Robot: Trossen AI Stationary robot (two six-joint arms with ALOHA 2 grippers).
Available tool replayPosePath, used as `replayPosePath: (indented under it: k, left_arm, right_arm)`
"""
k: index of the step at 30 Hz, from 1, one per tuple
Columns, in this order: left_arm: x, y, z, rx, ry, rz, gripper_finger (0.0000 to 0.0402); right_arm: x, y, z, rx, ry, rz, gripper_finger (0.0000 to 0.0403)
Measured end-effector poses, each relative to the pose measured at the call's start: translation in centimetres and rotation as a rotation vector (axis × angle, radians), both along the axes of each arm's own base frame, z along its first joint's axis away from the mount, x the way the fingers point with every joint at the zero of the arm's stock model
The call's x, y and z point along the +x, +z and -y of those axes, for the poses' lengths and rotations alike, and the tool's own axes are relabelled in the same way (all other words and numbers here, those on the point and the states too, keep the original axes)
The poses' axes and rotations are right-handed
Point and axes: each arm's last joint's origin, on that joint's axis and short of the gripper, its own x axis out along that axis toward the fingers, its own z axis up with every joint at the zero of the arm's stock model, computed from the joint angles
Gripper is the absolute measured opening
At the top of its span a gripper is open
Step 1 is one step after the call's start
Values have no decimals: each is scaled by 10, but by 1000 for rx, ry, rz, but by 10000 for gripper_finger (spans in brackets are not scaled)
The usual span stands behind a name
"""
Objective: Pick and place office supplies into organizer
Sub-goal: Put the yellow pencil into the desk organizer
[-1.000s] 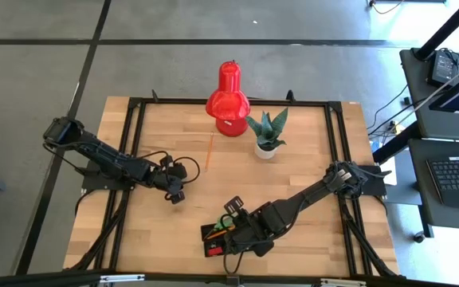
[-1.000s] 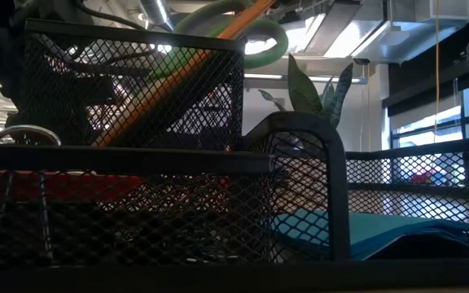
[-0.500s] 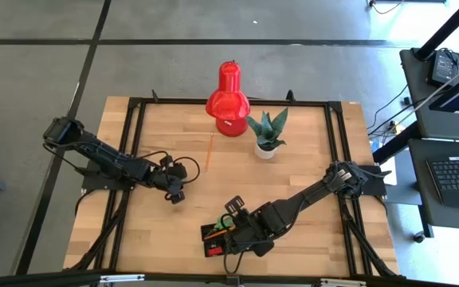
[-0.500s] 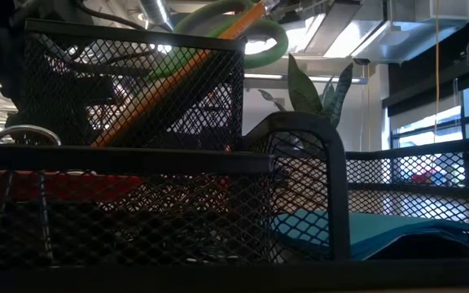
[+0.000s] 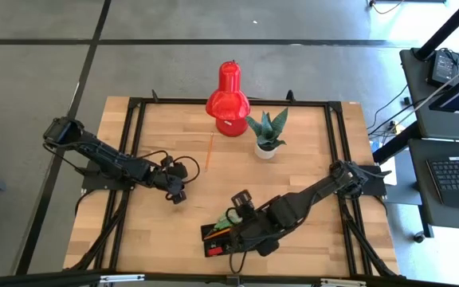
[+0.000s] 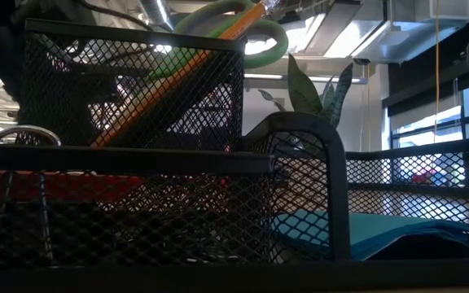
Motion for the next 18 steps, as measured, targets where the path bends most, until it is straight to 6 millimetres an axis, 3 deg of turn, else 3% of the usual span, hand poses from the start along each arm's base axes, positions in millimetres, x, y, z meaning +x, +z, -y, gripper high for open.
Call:
replayPosePath:
  k: [8,13,18]
  left_arm:
    - [13,9,-2,-91,171,217,125]
    - [17,12,-9,-78,210,253,125]
    - [20,13,-20,-45,263,282,125]
  right_arm:
    - [-23,18,28,-52,-128,23,206]
    - [-48,34,54,-48,-217,165,206]
    - [-71,25,73,23,-179,338,206]
